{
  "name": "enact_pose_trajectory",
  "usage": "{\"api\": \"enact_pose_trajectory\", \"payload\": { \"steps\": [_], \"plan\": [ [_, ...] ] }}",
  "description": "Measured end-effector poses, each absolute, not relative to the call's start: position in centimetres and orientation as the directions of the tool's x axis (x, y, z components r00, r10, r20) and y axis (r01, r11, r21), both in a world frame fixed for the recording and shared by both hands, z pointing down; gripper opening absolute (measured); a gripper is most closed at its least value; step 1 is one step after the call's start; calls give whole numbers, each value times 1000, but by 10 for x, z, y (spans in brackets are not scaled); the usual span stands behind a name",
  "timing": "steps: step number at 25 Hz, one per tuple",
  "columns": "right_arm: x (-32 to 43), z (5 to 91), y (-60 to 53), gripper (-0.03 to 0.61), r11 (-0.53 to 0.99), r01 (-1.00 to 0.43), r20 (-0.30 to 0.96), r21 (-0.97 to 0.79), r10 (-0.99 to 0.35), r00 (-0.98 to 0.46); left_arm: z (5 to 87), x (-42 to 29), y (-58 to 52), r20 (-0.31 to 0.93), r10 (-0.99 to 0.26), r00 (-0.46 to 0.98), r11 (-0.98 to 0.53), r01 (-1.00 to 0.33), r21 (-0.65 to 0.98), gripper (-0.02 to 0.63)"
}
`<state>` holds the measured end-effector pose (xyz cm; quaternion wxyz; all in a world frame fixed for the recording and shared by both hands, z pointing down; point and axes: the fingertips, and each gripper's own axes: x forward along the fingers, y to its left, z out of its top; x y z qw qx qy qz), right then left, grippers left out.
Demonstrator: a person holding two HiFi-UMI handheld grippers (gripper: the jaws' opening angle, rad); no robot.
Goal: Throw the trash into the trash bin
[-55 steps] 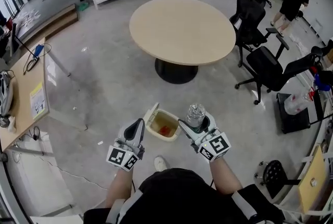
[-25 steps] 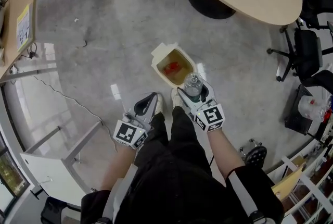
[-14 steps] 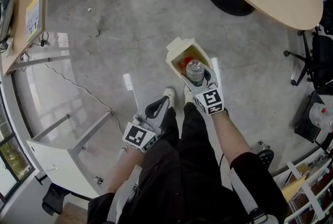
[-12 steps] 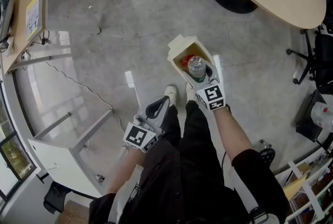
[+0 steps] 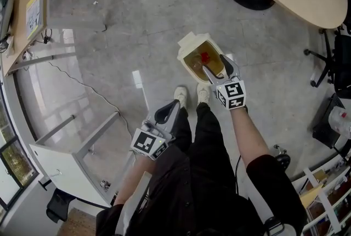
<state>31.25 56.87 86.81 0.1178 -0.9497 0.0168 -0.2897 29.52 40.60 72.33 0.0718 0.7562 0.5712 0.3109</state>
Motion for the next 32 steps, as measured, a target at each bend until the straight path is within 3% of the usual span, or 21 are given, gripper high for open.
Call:
{"api": "enact_pose_trajectory", "payload": {
  "steps": [8, 14, 24, 32],
  "plan": [
    [284, 786, 601, 154, -955, 171, 454, -241, 44, 890, 682, 331, 417, 298, 932, 207, -322, 851, 414, 2],
    [270, 683, 600, 80, -971, 164, 327, -171, 101, 940, 616, 362, 417, 177, 957, 230, -278, 901, 333, 2],
    [246, 521, 618, 6, -970, 230, 43, -72, 228, 973, 509, 404, 404, 3, 967, 253, -249, 952, 178, 2],
    [213, 482, 596, 6, -950, 299, -48, -95, 304, 951, 493, 403, 389, -79, 976, 203, -189, 969, 159, 2]
  ]
}}
